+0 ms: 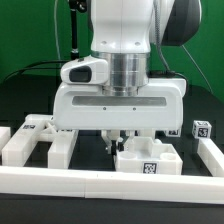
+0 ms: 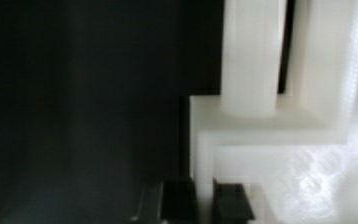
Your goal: Assemble chair
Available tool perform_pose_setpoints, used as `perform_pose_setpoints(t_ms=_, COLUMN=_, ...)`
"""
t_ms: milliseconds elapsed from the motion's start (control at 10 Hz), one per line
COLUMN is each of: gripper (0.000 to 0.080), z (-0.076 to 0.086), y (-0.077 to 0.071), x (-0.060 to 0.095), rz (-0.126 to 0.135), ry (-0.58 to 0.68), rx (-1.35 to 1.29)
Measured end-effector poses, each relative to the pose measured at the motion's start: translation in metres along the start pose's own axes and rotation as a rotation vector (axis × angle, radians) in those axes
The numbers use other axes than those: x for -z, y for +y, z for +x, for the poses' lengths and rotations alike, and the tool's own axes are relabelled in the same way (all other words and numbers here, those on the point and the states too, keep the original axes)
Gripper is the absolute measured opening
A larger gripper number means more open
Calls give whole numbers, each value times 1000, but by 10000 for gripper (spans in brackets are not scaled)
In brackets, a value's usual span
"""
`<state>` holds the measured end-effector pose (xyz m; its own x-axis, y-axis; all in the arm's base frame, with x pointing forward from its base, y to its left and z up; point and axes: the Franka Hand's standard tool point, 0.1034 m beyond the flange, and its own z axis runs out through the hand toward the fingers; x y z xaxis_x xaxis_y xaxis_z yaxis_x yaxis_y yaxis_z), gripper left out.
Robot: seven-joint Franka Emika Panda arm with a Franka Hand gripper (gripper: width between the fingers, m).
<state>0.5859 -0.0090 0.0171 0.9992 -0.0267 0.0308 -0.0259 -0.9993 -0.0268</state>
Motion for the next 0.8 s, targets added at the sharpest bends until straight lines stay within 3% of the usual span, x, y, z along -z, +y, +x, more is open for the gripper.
perform_pose_setpoints(t_ms=100, gripper=29, z=27, y=-31, x=0, rz=12, ry=35, rx=-15)
perform_pose_setpoints(t_ms=300, gripper=29, z=34, y=-50, x=-1, rz=20, ry=22, rx=10)
perform_pose_setpoints(t_ms=500, gripper=29, z=34, y=-50, x=-1, rz=-13, ry=-6, rx=8)
perform_pose_setpoints(t_ms=800, gripper=29, z=34, y=-49, x=-1, rz=-22, ry=4, rx=36)
